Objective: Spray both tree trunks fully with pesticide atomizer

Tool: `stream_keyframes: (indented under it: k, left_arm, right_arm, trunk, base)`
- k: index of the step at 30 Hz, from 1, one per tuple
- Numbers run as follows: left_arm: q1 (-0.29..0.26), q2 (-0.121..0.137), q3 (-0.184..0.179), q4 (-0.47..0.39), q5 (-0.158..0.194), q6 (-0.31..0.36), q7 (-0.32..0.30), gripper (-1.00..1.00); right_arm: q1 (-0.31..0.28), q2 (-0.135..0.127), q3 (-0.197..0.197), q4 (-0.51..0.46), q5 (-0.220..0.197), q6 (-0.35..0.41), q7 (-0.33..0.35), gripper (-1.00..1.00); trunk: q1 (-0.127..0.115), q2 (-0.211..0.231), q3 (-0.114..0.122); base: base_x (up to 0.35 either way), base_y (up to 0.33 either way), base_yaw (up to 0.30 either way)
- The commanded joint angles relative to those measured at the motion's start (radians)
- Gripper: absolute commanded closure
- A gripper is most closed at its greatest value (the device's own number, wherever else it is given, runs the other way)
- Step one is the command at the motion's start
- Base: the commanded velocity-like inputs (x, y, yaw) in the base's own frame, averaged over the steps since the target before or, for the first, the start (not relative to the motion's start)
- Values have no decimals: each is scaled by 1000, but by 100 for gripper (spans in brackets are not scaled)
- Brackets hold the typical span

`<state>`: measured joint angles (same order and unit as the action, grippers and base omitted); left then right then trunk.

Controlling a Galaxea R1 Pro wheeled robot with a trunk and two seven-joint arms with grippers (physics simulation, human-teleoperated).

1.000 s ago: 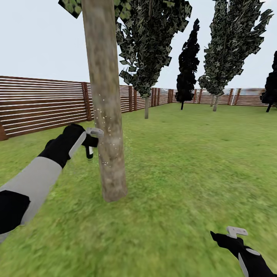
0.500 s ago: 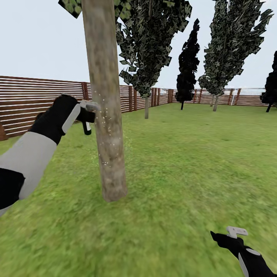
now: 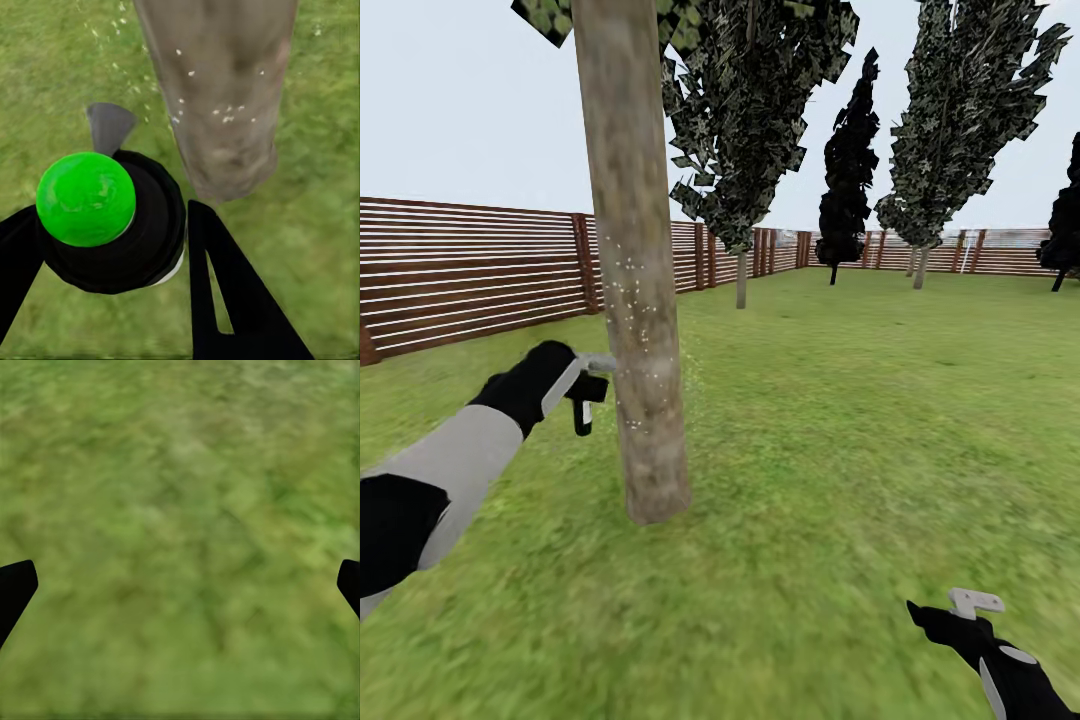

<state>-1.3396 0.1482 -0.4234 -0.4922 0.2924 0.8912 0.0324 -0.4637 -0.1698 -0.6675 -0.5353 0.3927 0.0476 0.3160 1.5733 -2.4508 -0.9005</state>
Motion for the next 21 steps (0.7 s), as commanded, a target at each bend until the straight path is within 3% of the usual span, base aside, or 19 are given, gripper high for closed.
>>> stream_keyframes:
  k: [1,9,15,17,18,21]
  left_arm:
    - [14,-1,0,2,-4,-8,0,100]
    - [163,-38,-1,28,-4,-173,-41,100]
    - [186,-67,0,224,-3,-390,-41,100]
    - [227,-68,1,270,3,-478,-38,100]
    - [250,-70,2,277,19,-506,-38,100]
    - [298,-71,3,282,123,-614,-35,100]
  right_arm:
    - [0,0,0,0,0,0,0,-100]
    - [0,0,1,0,2,-1,-1,-100]
    - [0,0,1,0,0,0,0,-100]
    - [-1,0,-1,0,-1,-1,1,-100]
    - [0,0,-1,0,-1,0,1,-100]
    - [0,0,-1,0,-2,0,0,-100]
  trunk:
    - [0,0,0]
    - [0,0,0]
    - [0,0,0]
    - [0,0,0]
    - [0,0,0]
    - [0,0,0]
  base:
    - [0,0,0]
    - [0,0,0]
    - [0,0,0]
    - [0,0,2]
    - [0,0,60]
    - [0,0,190]
